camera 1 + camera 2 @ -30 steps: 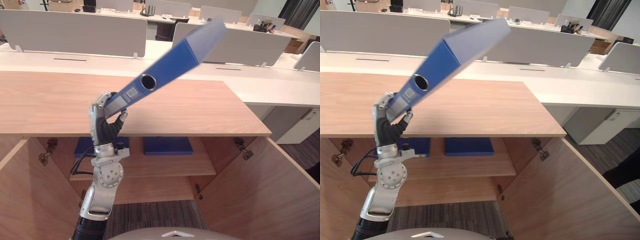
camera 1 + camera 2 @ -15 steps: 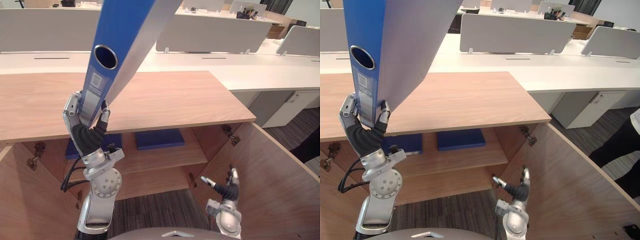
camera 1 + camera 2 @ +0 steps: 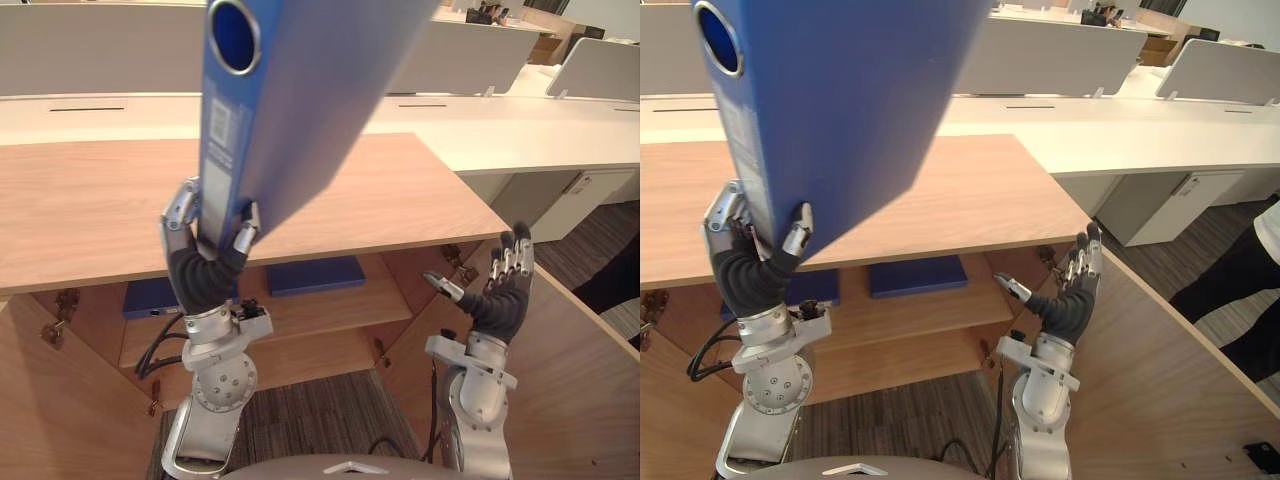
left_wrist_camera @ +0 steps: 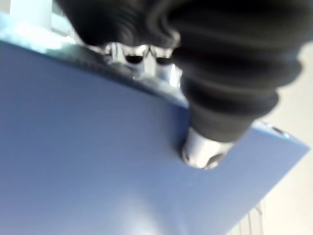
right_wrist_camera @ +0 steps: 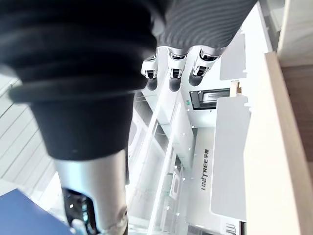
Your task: Walk over to the cabinet, pick up the folder, carry it to the office cabinet, place the folder inside the office cabinet, then close the office cabinet door
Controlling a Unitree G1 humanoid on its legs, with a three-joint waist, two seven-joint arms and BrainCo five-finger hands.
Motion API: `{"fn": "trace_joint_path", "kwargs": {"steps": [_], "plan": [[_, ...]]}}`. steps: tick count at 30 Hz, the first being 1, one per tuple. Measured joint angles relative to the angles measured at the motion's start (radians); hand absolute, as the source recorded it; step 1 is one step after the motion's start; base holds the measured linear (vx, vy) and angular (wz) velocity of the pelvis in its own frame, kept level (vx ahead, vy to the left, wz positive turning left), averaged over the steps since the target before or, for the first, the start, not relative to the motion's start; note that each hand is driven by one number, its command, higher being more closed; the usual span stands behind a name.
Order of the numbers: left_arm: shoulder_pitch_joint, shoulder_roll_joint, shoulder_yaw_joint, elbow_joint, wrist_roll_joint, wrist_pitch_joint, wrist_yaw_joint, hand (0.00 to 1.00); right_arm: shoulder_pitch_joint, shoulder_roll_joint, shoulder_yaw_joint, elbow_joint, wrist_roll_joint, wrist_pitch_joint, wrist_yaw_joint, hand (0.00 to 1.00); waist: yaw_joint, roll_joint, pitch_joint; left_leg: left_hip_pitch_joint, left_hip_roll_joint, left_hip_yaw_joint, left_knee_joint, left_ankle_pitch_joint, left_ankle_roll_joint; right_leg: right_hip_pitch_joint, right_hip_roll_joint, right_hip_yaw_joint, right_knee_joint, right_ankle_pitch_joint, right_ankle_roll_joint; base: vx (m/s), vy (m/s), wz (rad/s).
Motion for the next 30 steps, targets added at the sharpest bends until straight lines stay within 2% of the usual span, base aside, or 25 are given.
{"fn": "trace_joint_path", "kwargs": {"steps": [4, 8, 13, 18, 24, 30], "plan": [[0.001, 0.009, -0.013, 0.008, -0.111, -0.029, -0.097, 1.0, -0.059, -0.056, 0.002, 0.001, 0.052, 0.0, 0.048, 0.0, 0.001, 0.003, 0.005, -0.004, -0.006, -0.013, 0.0, 0.004, 0.005, 0.001, -0.007, -0.014, 0.005, -0.003, 0.004, -0.02, 0.012, 0.09], [0.014, 0.009, -0.01, 0.038, -0.212, -0.048, -0.154, 1.0, -0.097, -0.073, -0.038, 0.005, 0.124, 0.0, 0.084, 0.0, 0.02, -0.002, 0.008, -0.008, -0.007, -0.023, 0.0, 0.012, 0.013, 0.002, -0.009, -0.023, 0.005, -0.004, 0.005, -0.01, 0.008, 0.07], [0.055, 0.01, 0.019, 0.066, -0.285, -0.048, -0.194, 1.0, -0.156, -0.105, -0.096, 0.065, 0.218, 0.0, 0.131, 0.0, 0.025, -0.012, 0.013, -0.024, -0.011, -0.055, 0.0, 0.025, 0.016, 0.003, -0.014, -0.053, 0.003, -0.004, 0.005, -0.02, 0.002, 0.19], [0.077, 0.011, 0.051, 0.093, -0.311, -0.048, -0.215, 1.0, -0.186, -0.137, -0.124, 0.091, 0.296, 0.0, 0.176, 0.0, 0.029, -0.012, 0.013, -0.032, -0.015, -0.076, 0.0, 0.032, 0.016, 0.009, -0.019, -0.076, 0.0, -0.003, 0.005, -0.03, 0.009, 0.14], [0.092, 0.012, 0.067, 0.093, -0.339, -0.049, -0.252, 1.0, -0.209, -0.187, -0.164, 0.189, 0.443, -0.001, 0.24, 0.0, 0.04, -0.014, 0.012, -0.04, -0.017, -0.096, 0.0, 0.041, 0.02, 0.009, -0.022, -0.097, 0.003, -0.004, 0.004, -0.03, 0.005, 0.1], [0.093, 0.031, 0.067, 0.098, -0.338, -0.055, -0.308, 1.0, -0.252, -0.227, -0.16, 0.204, 0.518, 0.003, 0.343, 0.0, 0.046, -0.019, 0.01, -0.056, -0.017, -0.099, 0.0, 0.046, 0.018, -0.002, -0.022, -0.102, -0.006, -0.004, 0.008, -0.03, 0.005, 0.02]]}}
